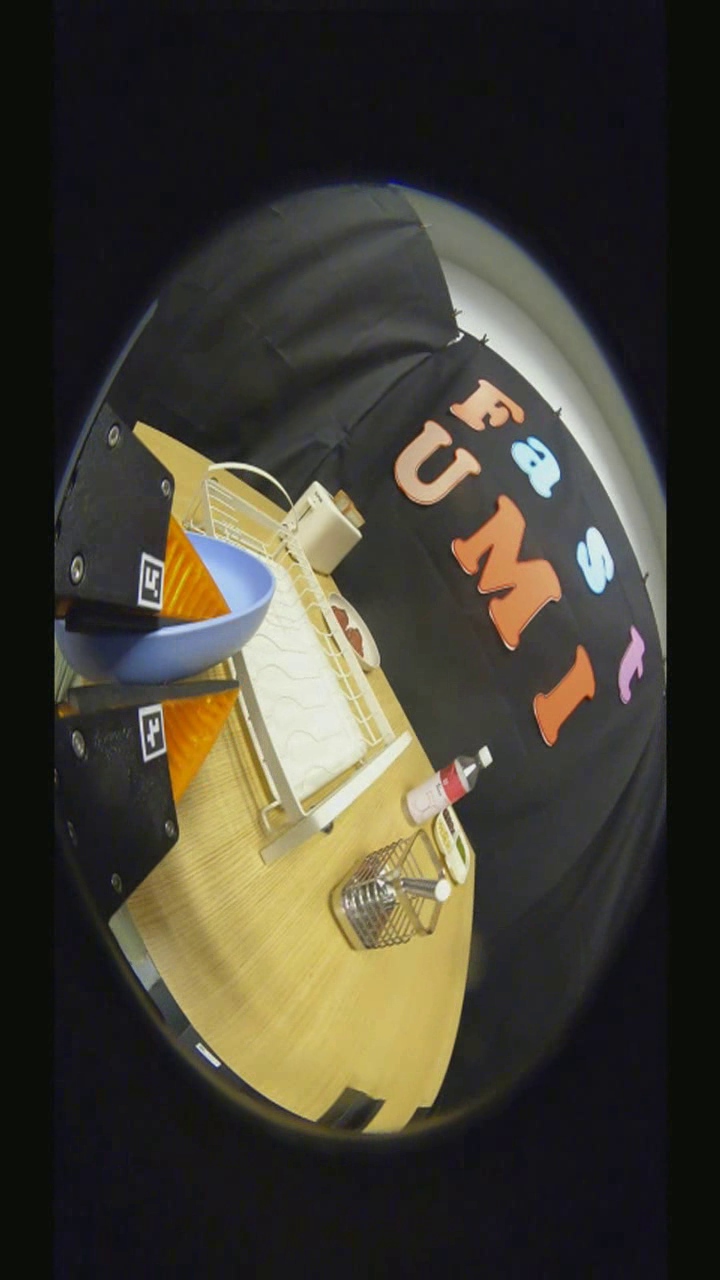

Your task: Take the plate from the dish rack, then take the spoon from the basket and place it into the plate.

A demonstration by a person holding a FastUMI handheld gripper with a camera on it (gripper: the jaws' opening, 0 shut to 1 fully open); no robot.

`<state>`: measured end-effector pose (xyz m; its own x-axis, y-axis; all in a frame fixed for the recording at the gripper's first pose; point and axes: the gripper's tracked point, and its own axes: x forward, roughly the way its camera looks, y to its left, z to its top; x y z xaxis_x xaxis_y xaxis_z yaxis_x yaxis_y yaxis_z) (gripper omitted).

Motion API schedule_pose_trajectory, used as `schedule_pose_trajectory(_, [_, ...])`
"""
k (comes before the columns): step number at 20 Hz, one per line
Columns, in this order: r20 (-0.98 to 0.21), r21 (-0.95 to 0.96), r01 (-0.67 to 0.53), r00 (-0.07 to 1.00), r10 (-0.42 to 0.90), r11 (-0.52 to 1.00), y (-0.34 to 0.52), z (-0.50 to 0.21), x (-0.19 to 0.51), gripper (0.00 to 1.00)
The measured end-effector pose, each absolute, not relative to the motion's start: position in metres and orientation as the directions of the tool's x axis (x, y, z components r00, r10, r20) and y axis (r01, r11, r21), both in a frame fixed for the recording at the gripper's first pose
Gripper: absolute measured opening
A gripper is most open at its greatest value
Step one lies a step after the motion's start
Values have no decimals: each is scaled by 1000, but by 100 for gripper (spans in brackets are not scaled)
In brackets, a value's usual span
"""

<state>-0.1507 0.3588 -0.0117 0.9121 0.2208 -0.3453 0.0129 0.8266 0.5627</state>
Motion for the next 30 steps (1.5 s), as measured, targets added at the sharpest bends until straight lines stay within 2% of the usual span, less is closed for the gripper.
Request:
schedule_pose_trajectory(11, [-424, 684, 146, 877, 227, 714, 350, -73, -162, 20])
schedule_pose_trajectory(18, [-414, 689, 152, 886, 212, 709, 348, -69, -155, 26])
schedule_pose_trajectory(22, [-419, 644, 149, 889, 183, 750, 336, -66, -153, 50])
schedule_pose_trajectory(24, [-418, 642, 164, 894, 164, 749, 325, -62, -151, 53])
schedule_pose_trajectory(25, [-418, 626, 173, 898, 139, 761, 317, -61, -150, 57])
schedule_pose_trajectory(30, [-411, 537, 208, 911, 38, 818, 285, -52, -155, 93])
